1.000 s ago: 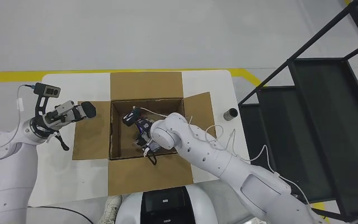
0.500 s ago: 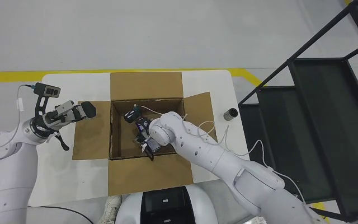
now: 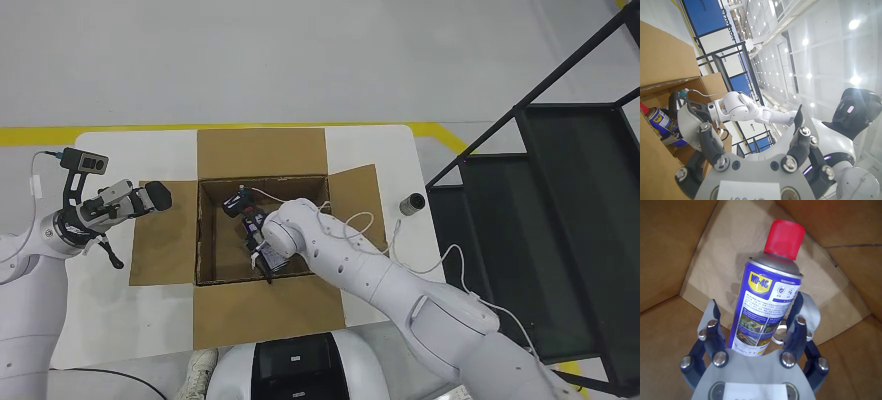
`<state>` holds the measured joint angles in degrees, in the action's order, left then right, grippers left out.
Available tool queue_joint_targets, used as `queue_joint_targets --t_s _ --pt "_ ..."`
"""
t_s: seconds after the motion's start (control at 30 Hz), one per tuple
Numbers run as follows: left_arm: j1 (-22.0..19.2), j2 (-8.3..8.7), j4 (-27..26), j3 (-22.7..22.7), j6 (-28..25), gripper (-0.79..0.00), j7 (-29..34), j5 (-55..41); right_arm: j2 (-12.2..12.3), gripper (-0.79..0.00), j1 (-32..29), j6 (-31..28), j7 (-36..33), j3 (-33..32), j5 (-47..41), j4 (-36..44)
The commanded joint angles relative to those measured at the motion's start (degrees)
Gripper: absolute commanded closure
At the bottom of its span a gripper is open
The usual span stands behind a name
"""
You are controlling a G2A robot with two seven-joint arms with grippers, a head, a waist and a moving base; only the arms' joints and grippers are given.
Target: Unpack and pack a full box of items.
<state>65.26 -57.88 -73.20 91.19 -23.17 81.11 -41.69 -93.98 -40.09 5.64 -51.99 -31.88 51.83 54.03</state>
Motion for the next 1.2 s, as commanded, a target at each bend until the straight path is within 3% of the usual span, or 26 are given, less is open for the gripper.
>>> queue_joint_targets --t_s 0.0,0.3,0.57,0.73,1.0,1.17 --pt "0.0 0.00 0.0 0.0 0.0 -0.785 0.0 0.0 -0.1 0.000 0.0 0.4 -0.1 0.0 0.3 -0.1" --pt "0.0 0.00 0.0 0.0 0.0 -0.785 0.0 0.0 0.5 0.000 -2.4 4.7 -2.7 -0.9 5.2 5.9" --pt "0.0 0.00 0.0 0.0 0.0 -0.785 0.0 0.0 3.7 0.000 -8.4 8.5 -9.6 -3.9 16.1 20.4" --pt "0.0 0.00 0.0 0.0 0.0 -0.785 0.0 0.0 6.0 0.000 -14.0 7.7 -11.7 -7.1 22.7 30.8" --pt "0.0 0.00 0.0 0.0 0.0 -0.785 0.0 0.0 8.8 0.000 -22.8 2.6 -6.8 -12.0 30.1 44.2" --pt "0.0 0.00 0.0 0.0 0.0 -0.785 0.0 0.0 10.7 0.000 -29.0 -4.1 1.1 -18.5 28.1 51.3"
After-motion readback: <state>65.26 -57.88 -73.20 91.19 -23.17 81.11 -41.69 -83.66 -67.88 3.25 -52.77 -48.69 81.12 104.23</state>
